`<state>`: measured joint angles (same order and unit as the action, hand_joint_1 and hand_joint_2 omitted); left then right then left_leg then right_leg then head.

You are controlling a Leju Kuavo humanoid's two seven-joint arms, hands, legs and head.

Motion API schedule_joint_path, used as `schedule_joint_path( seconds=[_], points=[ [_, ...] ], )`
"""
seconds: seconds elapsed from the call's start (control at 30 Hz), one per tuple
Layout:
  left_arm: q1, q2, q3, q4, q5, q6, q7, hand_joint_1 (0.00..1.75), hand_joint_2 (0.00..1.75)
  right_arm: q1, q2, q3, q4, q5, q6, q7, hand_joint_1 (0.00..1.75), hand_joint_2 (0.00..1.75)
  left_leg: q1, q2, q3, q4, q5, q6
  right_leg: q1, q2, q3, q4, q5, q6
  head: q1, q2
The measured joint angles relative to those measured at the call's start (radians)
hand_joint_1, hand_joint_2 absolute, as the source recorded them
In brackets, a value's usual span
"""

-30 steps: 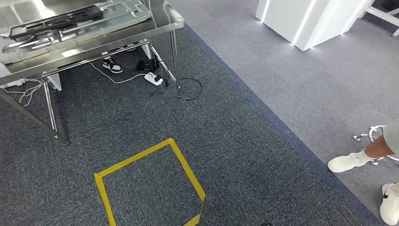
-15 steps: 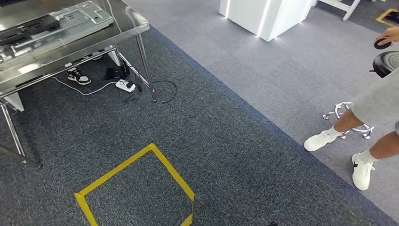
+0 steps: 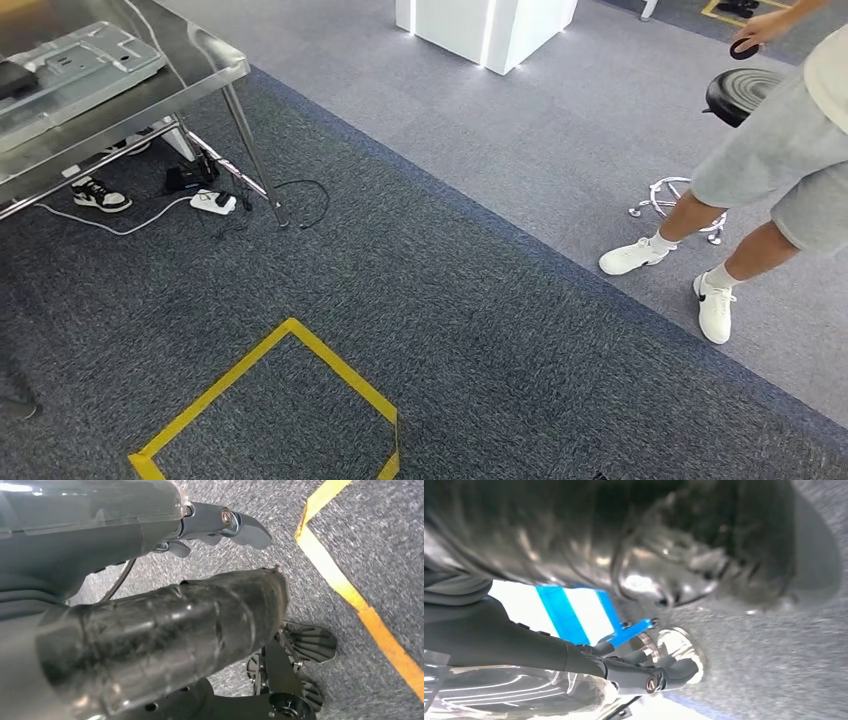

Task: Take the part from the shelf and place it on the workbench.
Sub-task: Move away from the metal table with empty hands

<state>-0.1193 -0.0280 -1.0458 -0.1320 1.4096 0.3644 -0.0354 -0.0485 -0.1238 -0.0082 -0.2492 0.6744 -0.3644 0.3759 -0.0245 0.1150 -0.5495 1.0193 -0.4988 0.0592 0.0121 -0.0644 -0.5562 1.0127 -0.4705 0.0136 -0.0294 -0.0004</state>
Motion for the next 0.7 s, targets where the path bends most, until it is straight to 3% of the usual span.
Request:
schedule_joint_path(
  seconds=[0.03,0.1,0.17,0.2,0.27,0.3,0.37,0.43,0.5,0.53,0.57,0.6,0.63,0.7],
  points=[
    [-0.001,-0.001,0.000,0.000,0.002,0.003,0.003,0.00,0.00,0.005,-0.003,-0.003,-0.010,0.016,0.008,0.016,0.00,0.00,0.000,0.009,0.002,-0.001,-0.001,-0.004,-0.002,0.013,-0.001,-0.003,0.003,-0.004,0.000,0.000],
    [-0.004,-0.004,-0.001,0.000,0.004,0.009,0.010,0.00,0.00,0.020,-0.008,-0.014,-0.031,0.051,0.028,0.050,0.00,0.00,0.003,-0.017,-0.001,0.017,-0.017,-0.016,-0.009,0.034,0.002,-0.012,0.011,-0.011,-0.001,0.000],
    [-0.002,-0.004,-0.002,0.000,0.005,0.014,0.019,0.00,0.00,0.031,-0.010,-0.032,-0.058,0.091,0.051,0.085,0.00,0.00,0.011,-0.076,-0.038,0.103,-0.071,-0.030,-0.016,0.054,0.001,-0.018,0.019,-0.018,-0.004,0.000],
    [0.000,-0.004,-0.004,0.000,0.005,0.015,0.023,0.00,0.00,0.034,-0.010,-0.042,-0.073,0.110,0.062,0.100,0.00,0.00,0.016,-0.095,-0.067,0.167,-0.105,-0.034,-0.017,0.067,-0.003,-0.017,0.020,-0.020,-0.004,0.000],
    [0.004,-0.005,-0.008,0.000,0.003,0.017,0.031,0.00,0.00,0.042,-0.010,-0.065,-0.102,0.144,0.085,0.127,0.00,0.00,0.022,-0.105,-0.111,0.263,-0.138,-0.041,-0.018,0.094,-0.009,-0.013,0.022,-0.020,-0.004,0.000],
    [0.004,-0.005,-0.010,0.000,0.001,0.018,0.035,0.00,0.00,0.049,-0.010,-0.077,-0.117,0.163,0.100,0.139,0.00,0.00,0.025,-0.106,-0.112,0.264,-0.126,-0.043,-0.019,0.109,-0.011,-0.009,0.022,-0.020,-0.004,0.000],
    [0.004,-0.005,-0.016,0.000,-0.006,0.021,0.041,0.00,0.00,0.067,-0.006,-0.103,-0.150,0.212,0.136,0.158,0.00,0.00,0.030,-0.121,-0.062,0.163,-0.060,-0.044,-0.021,0.136,-0.013,-0.001,0.021,-0.016,-0.004,0.000],
    [0.003,-0.005,-0.024,0.000,-0.015,0.023,0.047,0.00,0.00,0.080,0.003,-0.131,-0.183,0.263,0.167,0.165,0.00,0.00,0.033,-0.160,-0.009,0.049,-0.018,-0.041,-0.023,0.160,-0.018,0.006,0.020,-0.006,-0.004,0.000],
    [0.000,-0.004,-0.033,0.000,-0.025,0.019,0.049,0.00,0.00,0.085,0.016,-0.161,-0.207,0.310,0.184,0.158,0.00,0.00,0.030,-0.175,0.004,0.015,-0.015,-0.034,-0.025,0.180,-0.027,0.008,0.025,0.008,-0.003,0.000],
    [-0.002,-0.003,-0.039,0.000,-0.031,0.016,0.048,0.00,0.00,0.085,0.023,-0.181,-0.212,0.330,0.184,0.148,0.00,0.00,0.027,-0.164,0.004,0.012,-0.010,-0.028,-0.027,0.191,-0.031,0.006,0.028,0.015,-0.004,0.000],
    [-0.005,-0.001,-0.044,0.000,-0.037,0.013,0.048,0.00,0.00,0.084,0.030,-0.203,-0.212,0.346,0.178,0.133,0.00,0.00,0.027,-0.153,0.005,0.007,-0.005,-0.021,-0.029,0.194,-0.034,0.004,0.030,0.021,-0.003,0.000],
    [-0.007,0.002,-0.048,0.000,-0.046,0.010,0.047,0.00,0.00,0.082,0.038,-0.228,-0.209,0.356,0.165,0.114,0.00,0.00,0.027,-0.142,0.007,0.000,0.000,-0.013,-0.029,0.180,-0.039,0.011,0.025,0.025,-0.002,0.000],
    [-0.008,0.006,-0.053,0.000,-0.057,0.004,0.046,0.00,0.00,0.076,0.046,-0.253,-0.202,0.358,0.145,0.093,0.00,0.00,0.028,-0.129,0.008,-0.007,0.005,-0.005,-0.027,0.155,-0.051,0.036,0.008,0.028,0.000,0.000],
    [-0.008,0.016,-0.070,0.000,-0.087,-0.013,0.042,0.00,0.00,0.059,0.063,-0.301,-0.181,0.348,0.103,0.042,0.00,0.00,0.026,-0.102,0.007,-0.013,0.010,0.003,-0.024,0.095,-0.102,0.143,-0.054,0.031,0.005,0.000]
  ],
)
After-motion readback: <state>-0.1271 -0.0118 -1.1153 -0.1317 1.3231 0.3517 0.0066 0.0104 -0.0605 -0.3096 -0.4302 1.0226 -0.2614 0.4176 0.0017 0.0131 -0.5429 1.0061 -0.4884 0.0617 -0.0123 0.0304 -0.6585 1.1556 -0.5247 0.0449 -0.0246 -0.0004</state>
